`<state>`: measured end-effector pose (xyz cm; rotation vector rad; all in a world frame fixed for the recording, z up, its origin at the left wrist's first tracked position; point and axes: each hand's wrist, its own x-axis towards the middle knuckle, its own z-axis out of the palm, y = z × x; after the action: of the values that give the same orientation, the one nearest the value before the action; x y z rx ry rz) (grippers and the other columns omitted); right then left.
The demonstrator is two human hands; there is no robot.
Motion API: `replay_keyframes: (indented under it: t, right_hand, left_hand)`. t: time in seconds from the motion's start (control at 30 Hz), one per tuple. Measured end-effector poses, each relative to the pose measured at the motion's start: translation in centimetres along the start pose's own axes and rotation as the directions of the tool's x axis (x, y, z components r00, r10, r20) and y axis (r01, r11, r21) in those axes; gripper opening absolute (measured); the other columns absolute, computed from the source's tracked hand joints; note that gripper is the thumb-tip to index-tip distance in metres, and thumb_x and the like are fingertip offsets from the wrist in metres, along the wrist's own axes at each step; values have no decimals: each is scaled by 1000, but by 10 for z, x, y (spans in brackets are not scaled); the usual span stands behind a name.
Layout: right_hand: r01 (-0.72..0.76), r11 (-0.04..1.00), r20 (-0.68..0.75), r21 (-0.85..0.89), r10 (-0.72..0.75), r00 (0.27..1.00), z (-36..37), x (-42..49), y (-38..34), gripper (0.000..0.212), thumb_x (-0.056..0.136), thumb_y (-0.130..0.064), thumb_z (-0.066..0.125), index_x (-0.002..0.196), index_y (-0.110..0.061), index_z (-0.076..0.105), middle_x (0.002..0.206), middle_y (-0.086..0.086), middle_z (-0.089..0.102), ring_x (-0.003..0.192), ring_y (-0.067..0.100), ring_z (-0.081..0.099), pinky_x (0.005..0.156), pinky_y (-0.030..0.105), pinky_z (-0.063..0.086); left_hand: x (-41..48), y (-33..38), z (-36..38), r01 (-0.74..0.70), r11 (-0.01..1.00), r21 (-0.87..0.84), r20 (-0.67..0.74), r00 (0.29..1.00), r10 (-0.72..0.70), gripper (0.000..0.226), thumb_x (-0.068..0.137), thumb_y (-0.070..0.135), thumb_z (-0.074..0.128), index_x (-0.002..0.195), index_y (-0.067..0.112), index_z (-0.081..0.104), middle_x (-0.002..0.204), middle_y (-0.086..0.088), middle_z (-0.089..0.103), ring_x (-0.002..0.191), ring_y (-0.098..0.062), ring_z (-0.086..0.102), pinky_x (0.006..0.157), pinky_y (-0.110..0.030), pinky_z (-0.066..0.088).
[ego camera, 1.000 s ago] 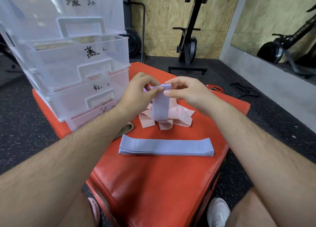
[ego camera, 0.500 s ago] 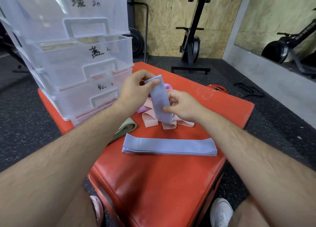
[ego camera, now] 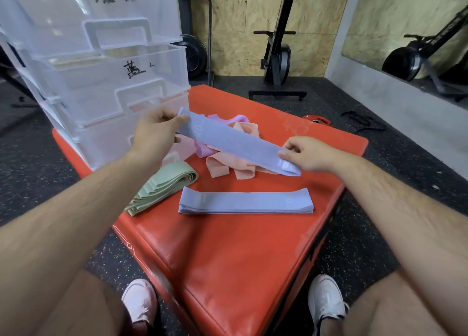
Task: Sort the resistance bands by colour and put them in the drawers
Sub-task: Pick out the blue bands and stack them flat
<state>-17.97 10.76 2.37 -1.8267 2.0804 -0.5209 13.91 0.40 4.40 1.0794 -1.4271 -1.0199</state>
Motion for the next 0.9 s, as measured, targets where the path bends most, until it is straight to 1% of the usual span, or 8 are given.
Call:
replay_keyframes:
  t: [0.13, 0.23, 0.3, 0.4, 0.53, 0.7, 0.8, 0.9]
  right_hand:
    - [-27, 999, -15, 43, 28, 999, -7, -13, 19, 9, 94, -31, 67, 95, -24, 62, 83, 0, 65, 71, 15, 56, 68, 35, 48]
    - [-37, 998, 59, 49, 34, 998, -7, -24, 26, 13, 90, -18, 70, 97, -25, 62, 84, 1, 64, 70, 16, 57, 65, 31, 46]
    - [-26, 1000, 101, 14, 24, 995, -3, -30, 28, 18, 89, -13, 70, 92, -28, 61, 86, 3, 64, 72, 17, 57, 66, 30, 47]
    - [-26, 999, 175, -25, 30, 984, 5, -35, 28, 19, 90, -12, 70, 90, -29, 61, 86, 2, 66, 72, 17, 60, 67, 31, 52]
    - [-8, 983, 206, -182, 46, 977, 17, -36, 26, 16, 87, -19, 72, 96, -30, 65, 97, -5, 67, 90, 18, 64, 86, 37, 53]
    - [19, 959, 252, -283, 56, 966, 26, -37, 22, 16, 87, -20, 72, 101, -27, 68, 107, -6, 65, 96, 15, 60, 86, 31, 49]
    - [59, 915, 247, -400, 46, 968, 27, -35, 19, 24, 86, -27, 69, 110, -29, 68, 114, -3, 57, 112, 21, 53, 97, 35, 46]
    - [113, 896, 273, -430, 10, 962, 29, -36, 15, 45, 82, -38, 70, 126, -36, 61, 128, -7, 55, 124, 20, 46, 107, 40, 39]
  left_hand:
    - [-16, -19, -8, 96, 972, 216, 95, 988, -119, 11, 83, 17, 74, 84, 9, 66, 78, -4, 65, 70, -17, 58, 61, -30, 51]
    - [-34, -28, -6, 87, 944, 317, 159, 977, -143, 12, 83, 6, 73, 85, 10, 62, 71, -6, 62, 58, -13, 60, 47, -22, 49]
    - [-41, -38, -8, 36, 906, 421, 200, 971, -132, 19, 82, 6, 73, 95, 12, 62, 67, -5, 60, 48, -9, 56, 47, -22, 46]
    - [-48, -50, -13, -114, 773, 624, 286, 954, -91, 22, 79, 12, 74, 97, 23, 68, 73, -4, 66, 62, -16, 59, 63, -27, 45]
    - [-55, -60, -11, -196, 686, 701, 340, 937, -79, 20, 79, 5, 70, 92, 19, 68, 72, 5, 59, 67, -12, 55, 56, -8, 36]
    - [-53, -70, -13, -300, 523, 798, 403, 910, -93, 28, 79, 13, 74, 107, 10, 69, 94, -7, 59, 97, -28, 59, 75, -26, 37]
    - [-52, -73, -12, -412, 437, 799, 456, 890, 6, 32, 77, 20, 75, 108, 15, 71, 105, -12, 54, 105, -33, 55, 91, -34, 42]
    - [-56, -73, -7, -562, 430, 707, 587, 805, 88, 39, 75, 48, 64, 106, 26, 72, 106, -3, 58, 107, -29, 57, 96, -42, 43]
